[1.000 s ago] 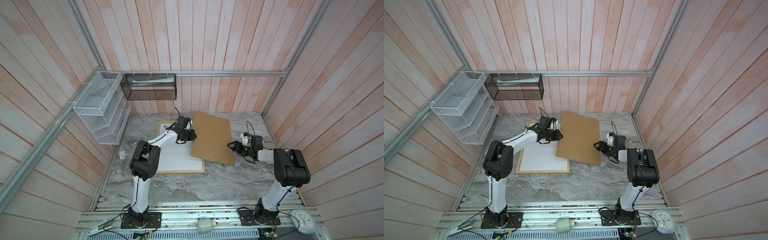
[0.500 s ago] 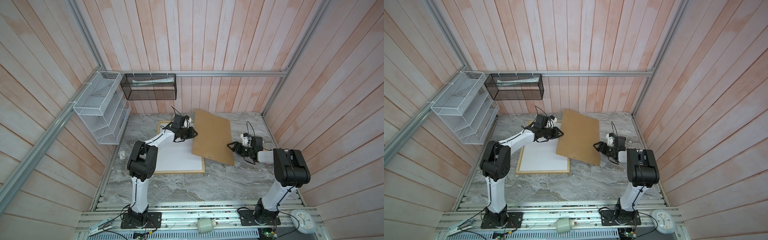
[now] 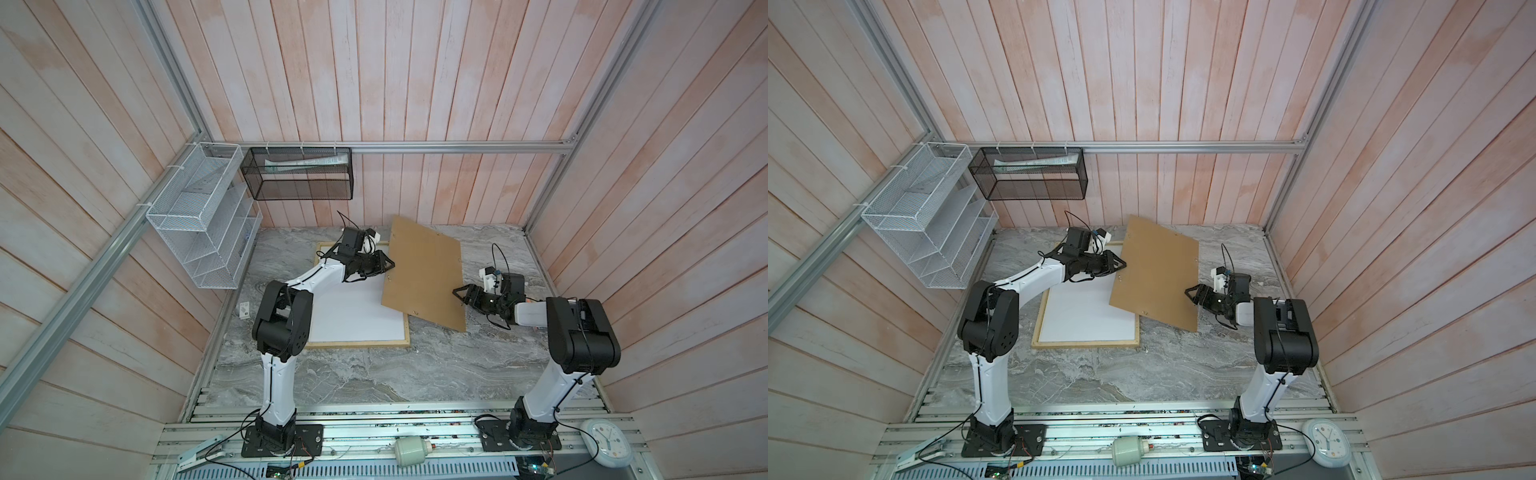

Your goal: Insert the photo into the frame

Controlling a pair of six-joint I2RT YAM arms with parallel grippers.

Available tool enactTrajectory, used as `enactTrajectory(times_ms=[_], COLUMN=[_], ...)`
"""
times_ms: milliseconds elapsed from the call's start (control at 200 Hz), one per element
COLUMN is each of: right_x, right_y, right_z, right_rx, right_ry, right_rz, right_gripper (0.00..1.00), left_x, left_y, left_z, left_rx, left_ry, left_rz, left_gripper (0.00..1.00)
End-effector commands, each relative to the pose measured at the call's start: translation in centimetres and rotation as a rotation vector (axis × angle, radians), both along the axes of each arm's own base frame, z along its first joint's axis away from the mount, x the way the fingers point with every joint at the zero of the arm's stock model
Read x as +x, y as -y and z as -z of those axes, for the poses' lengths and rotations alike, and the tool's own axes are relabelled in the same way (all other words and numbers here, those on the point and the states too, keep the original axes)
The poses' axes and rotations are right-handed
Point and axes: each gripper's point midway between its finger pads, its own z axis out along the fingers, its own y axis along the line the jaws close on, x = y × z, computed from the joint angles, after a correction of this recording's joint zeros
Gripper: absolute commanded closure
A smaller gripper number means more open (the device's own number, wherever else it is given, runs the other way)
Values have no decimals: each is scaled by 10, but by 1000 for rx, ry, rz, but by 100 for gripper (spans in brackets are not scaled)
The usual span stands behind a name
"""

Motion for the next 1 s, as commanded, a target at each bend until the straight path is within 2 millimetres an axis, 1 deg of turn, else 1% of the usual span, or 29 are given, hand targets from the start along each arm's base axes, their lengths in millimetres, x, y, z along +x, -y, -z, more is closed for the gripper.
enactTrajectory(times_ms=[0,95,395,555,640,765,860,995], right_x=[-11,-12,-12,-9,-9,-9,-9,-8], right_y=[-17,-18,-21,-22,-22,-22,-22,-22], right_z=[1,1,-2,-6,-7,-5,-4,-6], right_rx=[52,53,53,57,58,56,58,57], right_ry=[-26,-23,-8,4,8,4,2,6], right_rz=[-62,-68,-98,-109,-111,-110,-112,-111], right_gripper=[26,26,26,26,26,26,26,26], left_x=[-9,-10,-11,-7,-8,-9,-9,-8], left_y=[11,12,18,15,16,16,15,12], left_z=[-18,-18,-22,-18,-21,-32,-35,-36], left_rx=[-36,-40,-81,-52,-61,-76,-69,-63], left_ry=[21,19,-3,-12,-11,11,23,27], left_rz=[47,56,80,56,62,67,65,58], left_gripper=[68,63,62,62,62,72,80,86])
